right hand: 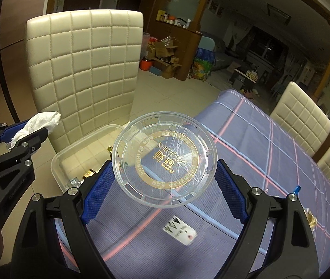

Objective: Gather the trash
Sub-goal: 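Carry the tissue and clear lid over the bin and release both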

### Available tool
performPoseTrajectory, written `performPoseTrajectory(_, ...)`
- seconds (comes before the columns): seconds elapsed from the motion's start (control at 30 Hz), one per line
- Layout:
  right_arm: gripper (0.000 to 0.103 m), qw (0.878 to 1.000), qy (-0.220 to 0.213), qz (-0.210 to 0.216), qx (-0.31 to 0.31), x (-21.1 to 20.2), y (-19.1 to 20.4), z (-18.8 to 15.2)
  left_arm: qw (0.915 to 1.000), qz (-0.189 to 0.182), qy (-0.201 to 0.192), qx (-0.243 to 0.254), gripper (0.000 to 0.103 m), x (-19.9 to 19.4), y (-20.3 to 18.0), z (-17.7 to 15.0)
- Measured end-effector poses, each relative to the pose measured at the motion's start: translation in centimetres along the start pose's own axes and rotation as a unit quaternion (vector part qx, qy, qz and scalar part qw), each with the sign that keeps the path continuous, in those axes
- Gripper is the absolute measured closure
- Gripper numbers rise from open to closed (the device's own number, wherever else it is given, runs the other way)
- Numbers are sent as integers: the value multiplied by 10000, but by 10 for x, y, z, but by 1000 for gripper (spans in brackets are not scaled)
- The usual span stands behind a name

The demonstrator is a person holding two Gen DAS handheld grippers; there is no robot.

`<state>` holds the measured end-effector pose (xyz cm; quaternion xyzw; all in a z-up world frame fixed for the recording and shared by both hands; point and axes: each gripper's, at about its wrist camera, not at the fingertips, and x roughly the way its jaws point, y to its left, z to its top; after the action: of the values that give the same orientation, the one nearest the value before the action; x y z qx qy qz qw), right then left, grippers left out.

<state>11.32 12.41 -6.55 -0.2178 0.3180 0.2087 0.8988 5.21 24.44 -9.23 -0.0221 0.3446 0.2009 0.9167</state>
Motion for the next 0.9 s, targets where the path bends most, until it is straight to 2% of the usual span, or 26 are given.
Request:
performPoseTrajectory(0.37, 18, 9998, -67, 67, -187, 10, 24, 20, 9995, 202, -1, -240, 78, 2, 28, -2)
performPoseTrajectory(0.77, 17, 9997, -123, 20, -222, 23, 36, 43, 9989, 281, 28, -367, 78, 3, 38, -2)
performPoseTrajectory(0.8, 16, 9997, -123, 5, -202, 24, 36, 45, 9989, 285, 35, -373, 78, 4, 39, -2)
performPoseTrajectory(0.83, 13, 9998, -126, 4, -176, 26, 36, 47, 9989, 287, 44, -376, 78, 4, 39, -2)
performPoseTrajectory(0.87, 6, 9998, -105, -12, -145, 27, 34, 50, 9989, 283, 47, -374, 78, 4, 39, -2)
performPoseTrajectory(0.9, 5, 9999, -80, -55, -118, 28, 33, 51, 9989, 279, 44, -367, 78, 4, 39, -2)
